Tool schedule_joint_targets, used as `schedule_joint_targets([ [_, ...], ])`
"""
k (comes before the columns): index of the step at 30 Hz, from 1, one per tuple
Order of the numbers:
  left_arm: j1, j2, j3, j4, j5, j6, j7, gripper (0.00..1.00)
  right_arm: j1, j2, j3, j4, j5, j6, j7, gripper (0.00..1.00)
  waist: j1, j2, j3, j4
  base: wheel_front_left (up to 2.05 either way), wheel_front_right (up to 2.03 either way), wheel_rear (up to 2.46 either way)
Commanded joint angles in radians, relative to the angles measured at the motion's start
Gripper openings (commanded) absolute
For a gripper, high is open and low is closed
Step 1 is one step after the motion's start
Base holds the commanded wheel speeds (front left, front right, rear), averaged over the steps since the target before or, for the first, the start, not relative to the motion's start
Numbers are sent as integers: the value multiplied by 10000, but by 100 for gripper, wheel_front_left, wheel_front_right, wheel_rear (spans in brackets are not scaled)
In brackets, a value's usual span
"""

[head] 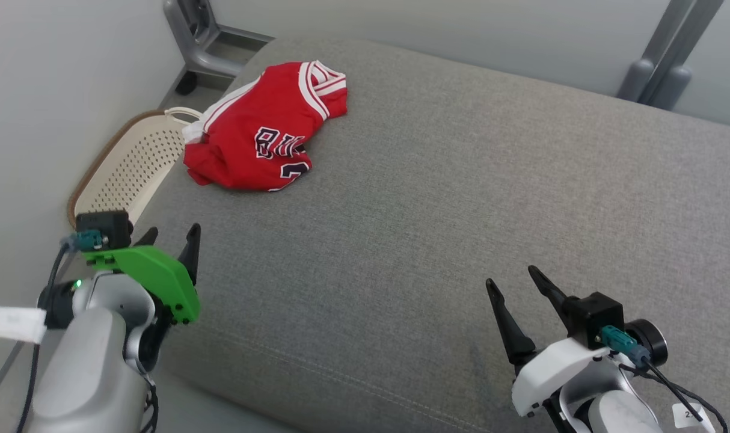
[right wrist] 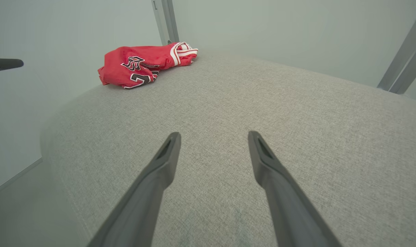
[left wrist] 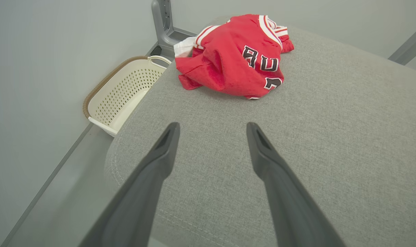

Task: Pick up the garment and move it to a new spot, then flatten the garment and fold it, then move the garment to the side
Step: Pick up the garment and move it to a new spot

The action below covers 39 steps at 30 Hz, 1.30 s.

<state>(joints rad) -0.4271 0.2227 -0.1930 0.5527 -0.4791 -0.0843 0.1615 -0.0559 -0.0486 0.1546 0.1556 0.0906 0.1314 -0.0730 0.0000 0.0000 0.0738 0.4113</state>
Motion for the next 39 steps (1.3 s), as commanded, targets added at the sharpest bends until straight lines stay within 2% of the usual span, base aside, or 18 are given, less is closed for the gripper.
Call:
schedule_joint_targets([
  [1,-737,97,-115,458,124,-83,226,100,-156,-64,75,-287,-232,-15,225,100,0,0,972,-753,0,0,0],
  [5,-2147,123,-178,1671,8,-134,817,100,-165,-352,338,-1000,-422,-15,783,100,0,0,1525,-1201,0,0,0],
  [9,-3151,396,-93,2679,10,-28,1153,100,-160,-695,661,-1686,-436,-15,1263,100,0,0,2002,-1700,0,0,0],
  [15,-3985,766,38,3755,-58,-18,1232,100,-136,-1218,1054,-2417,-331,-15,1759,100,0,0,2368,-2380,0,0,0],
  [20,-4459,1036,204,4404,-222,13,1250,100,171,-1434,958,-2979,-321,-15,2042,100,0,0,2640,-2820,0,0,0],
  [25,-4712,1261,237,4896,-124,368,1125,100,380,-1606,886,-3447,-369,-15,2241,100,0,0,2974,-3049,0,0,0],
  [30,-5047,1254,361,5417,-208,693,693,100,495,-1741,728,-3895,-419,-15,2401,100,0,0,3340,-3083,0,0,0],
  [31,-5099,1200,341,5500,-204,701,617,90,472,-1730,695,-3941,-429,-15,2427,100,0,0,3388,-3061,0,0,0],
  [32,-5163,1164,295,5556,-159,689,492,31,449,-1707,676,-3974,-444,-15,2435,100,0,0,3421,-3037,0,0,0],
  [33,-5216,1123,260,5633,-147,636,411,0,416,-1679,667,-3990,-429,-15,2414,100,0,0,3440,-3013,0,0,0],
  [35,-5255,1027,247,5689,-212,461,80,0,377,-1630,691,-3915,-400,-15,2360,100,0,0,3402,-2960,0,0,0],
  [39,-5415,1024,34,5942,-19,402,-155,0,278,-1550,801,-3636,-283,-15,2196,100,0,0,3172,-2918,0,0,0],
])
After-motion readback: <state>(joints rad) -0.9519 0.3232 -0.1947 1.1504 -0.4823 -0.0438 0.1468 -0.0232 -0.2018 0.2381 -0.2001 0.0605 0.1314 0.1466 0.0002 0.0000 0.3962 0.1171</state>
